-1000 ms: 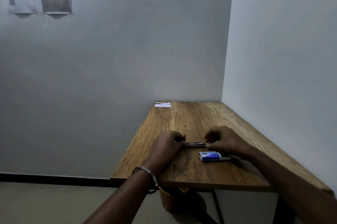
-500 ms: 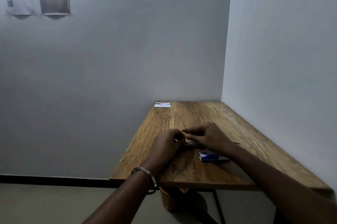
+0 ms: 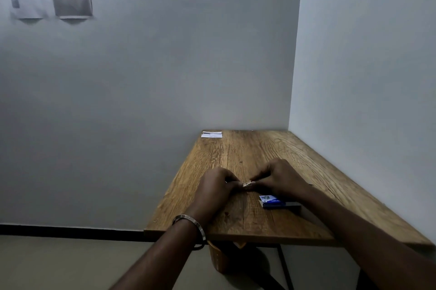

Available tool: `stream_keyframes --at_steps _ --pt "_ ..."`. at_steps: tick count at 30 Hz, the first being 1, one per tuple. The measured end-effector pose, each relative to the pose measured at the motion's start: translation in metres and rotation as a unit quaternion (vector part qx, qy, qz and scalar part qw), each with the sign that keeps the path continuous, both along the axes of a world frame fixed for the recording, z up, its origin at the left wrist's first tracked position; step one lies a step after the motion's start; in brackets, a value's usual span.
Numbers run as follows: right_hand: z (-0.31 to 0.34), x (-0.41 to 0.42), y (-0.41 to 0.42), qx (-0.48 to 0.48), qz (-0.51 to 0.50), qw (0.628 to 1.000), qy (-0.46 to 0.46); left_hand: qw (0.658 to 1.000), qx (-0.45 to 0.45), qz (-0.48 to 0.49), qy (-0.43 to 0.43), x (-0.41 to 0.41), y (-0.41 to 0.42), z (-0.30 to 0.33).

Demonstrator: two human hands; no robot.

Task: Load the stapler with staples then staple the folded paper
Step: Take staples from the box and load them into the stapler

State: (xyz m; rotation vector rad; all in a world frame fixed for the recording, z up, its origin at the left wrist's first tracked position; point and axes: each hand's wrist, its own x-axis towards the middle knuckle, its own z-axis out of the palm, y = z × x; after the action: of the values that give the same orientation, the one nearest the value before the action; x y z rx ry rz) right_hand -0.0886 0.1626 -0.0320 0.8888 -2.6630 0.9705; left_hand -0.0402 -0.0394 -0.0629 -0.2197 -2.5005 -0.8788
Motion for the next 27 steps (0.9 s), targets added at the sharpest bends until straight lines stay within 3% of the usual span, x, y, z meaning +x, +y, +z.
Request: stream_keyframes --at_steps 9,18,23,27 --pt "0.001 0.000 0.003 0.048 0.002 0.998 -0.026 1.000 -0.002 0.006 -0.003 0.002 0.001 0.002" --pt "-0.007 -0.006 0.020 0.096 -0.048 0.994 -0.017 0.997 -0.013 0.073 -0.024 0.003 -0.001 0.001" --pt "-0.003 -0.007 0.025 0.079 -0.062 0.994 -0.030 0.994 -0.070 0.071 -0.047 0.000 -0.001 0.000" --pt "-0.003 -0.007 0.031 0.024 -0.073 0.996 -0.042 0.996 -0.062 0.041 -0.048 -0.003 -0.002 -0.002"
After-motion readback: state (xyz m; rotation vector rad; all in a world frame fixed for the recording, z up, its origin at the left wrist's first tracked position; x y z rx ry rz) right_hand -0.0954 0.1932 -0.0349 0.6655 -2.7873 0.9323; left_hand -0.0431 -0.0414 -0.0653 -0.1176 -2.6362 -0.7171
